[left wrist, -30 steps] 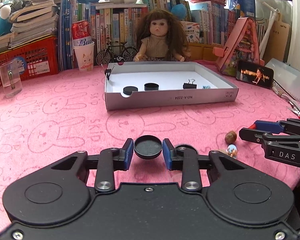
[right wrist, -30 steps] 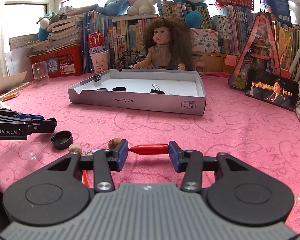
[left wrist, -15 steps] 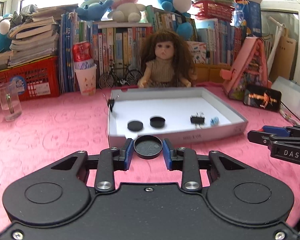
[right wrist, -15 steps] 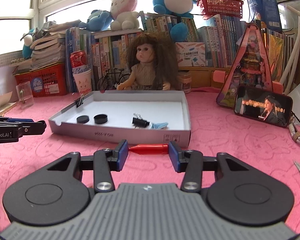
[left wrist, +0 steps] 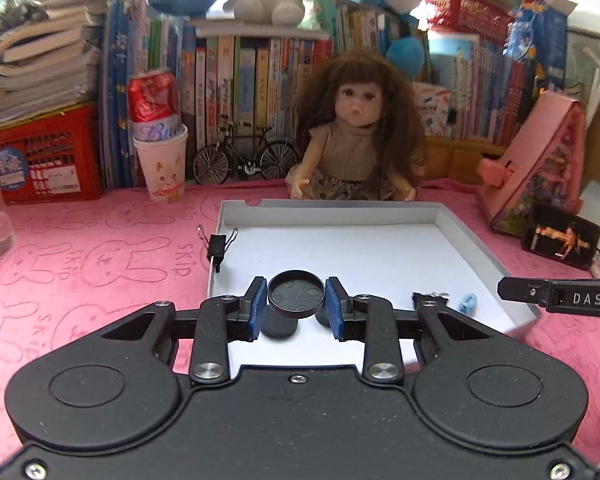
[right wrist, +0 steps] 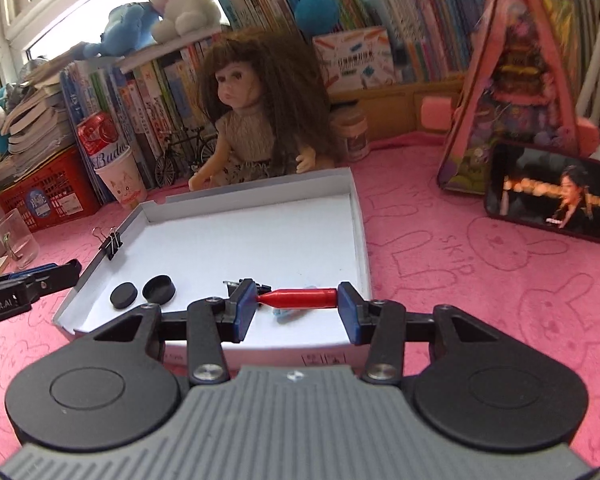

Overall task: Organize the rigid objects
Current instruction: 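Carry the black lid over the tray with left tool while right tool carries the crayon, then open left tool onto the black disc while right tool drops the crayon in the tray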

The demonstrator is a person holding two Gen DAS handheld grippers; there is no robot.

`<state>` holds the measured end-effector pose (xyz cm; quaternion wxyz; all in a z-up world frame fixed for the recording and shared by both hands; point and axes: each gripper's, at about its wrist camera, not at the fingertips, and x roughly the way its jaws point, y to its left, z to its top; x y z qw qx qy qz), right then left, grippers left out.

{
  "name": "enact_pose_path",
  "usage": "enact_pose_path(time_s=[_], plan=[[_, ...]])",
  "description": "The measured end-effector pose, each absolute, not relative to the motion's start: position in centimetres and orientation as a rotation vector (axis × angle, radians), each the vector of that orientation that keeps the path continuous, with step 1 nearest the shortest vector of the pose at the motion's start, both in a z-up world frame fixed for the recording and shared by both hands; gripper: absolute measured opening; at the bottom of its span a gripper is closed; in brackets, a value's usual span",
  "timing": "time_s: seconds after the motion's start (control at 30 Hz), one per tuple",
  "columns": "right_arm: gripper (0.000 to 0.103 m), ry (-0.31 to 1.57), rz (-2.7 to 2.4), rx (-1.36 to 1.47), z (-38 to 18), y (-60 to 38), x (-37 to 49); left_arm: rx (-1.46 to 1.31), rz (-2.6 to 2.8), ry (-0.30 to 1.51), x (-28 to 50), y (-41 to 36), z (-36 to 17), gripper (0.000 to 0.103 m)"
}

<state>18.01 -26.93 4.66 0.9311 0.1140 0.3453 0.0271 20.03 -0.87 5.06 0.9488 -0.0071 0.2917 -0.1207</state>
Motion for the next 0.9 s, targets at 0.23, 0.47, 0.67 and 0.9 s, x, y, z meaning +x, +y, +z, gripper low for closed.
enact_pose_path(time_s=[0.23, 0.47, 0.67, 0.9], plan=[[0.05, 0.835, 0.053, 0.272, 3.7, -27.3, 22.6, -0.063, -0.204, 0.72, 25.5, -1.2, 3.6, 0.03], [0.05, 0.872, 0.062, 0.206, 3.0, -26.0, 24.1, -0.031, -0.198, 0.761, 27.7, -1.9, 2.4, 0.03], [0.05, 0.895, 0.06, 0.169, 2.5, -25.5, 24.9, -0.011, -0.18, 0.774, 28.2, -2.6, 1.8, 0.03], [0.051, 0.906, 0.054, 0.177, 2.0, -25.5, 25.2, 0.004, -0.175, 0.784, 28.4, -2.8, 1.2, 0.03]])
